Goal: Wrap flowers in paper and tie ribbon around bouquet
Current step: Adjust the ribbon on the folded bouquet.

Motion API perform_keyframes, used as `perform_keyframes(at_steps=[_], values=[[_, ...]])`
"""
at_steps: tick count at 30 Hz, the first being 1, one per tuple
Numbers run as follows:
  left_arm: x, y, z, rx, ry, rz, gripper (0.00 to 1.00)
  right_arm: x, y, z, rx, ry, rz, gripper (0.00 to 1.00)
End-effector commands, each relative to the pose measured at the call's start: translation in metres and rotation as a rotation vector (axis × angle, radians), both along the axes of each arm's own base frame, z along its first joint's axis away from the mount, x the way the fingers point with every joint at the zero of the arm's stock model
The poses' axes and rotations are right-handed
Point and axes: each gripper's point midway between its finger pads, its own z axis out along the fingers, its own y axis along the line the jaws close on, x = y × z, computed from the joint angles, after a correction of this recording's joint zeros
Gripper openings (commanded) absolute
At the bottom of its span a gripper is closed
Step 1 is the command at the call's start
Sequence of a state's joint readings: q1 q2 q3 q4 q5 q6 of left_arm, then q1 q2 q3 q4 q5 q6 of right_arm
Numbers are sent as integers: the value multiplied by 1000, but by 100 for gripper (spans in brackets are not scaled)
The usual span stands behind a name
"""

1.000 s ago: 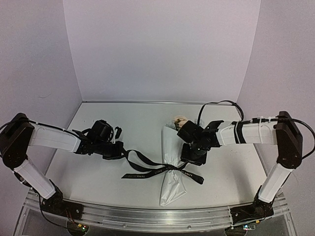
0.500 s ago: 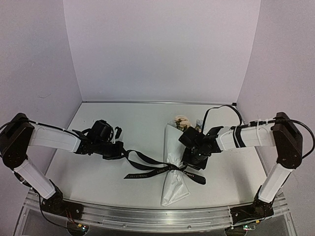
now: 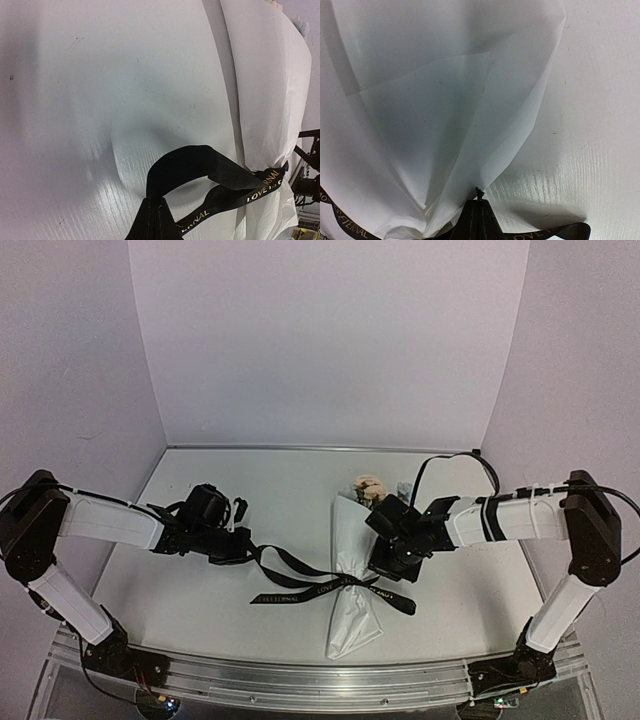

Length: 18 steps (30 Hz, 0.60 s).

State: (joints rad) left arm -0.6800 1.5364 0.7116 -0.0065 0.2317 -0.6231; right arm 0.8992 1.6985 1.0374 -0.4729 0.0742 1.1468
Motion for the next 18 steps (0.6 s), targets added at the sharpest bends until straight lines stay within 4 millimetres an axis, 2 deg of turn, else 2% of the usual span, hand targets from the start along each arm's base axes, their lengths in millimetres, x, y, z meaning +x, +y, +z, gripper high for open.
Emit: perform_keyframes(at_steps=[1,3,6,8,10,13,18], values=[[5,-3,14,-11,-69,-25,1,-1,-3,22,-11,-55,47,0],[5,-8,20,-24,-87,-55,8,-3,-7,26,-33,-60,75,0],[8,-13,38,-21,-157,-89,26,-6,-5,30,-37,-52,118,0],[9,-15,52,23,-228,-106,38,-9,1,31,-20,-35,141,0],[9,-19,71,61,-315,-130,46,-11,5,29,-3,-15,154,0],[-5,-42,89,95,-420,-227,49,-13,11,28,17,0,163,0],[-50,-101,92,114,-513,-465,48,-14,9,29,21,-5,168,0]])
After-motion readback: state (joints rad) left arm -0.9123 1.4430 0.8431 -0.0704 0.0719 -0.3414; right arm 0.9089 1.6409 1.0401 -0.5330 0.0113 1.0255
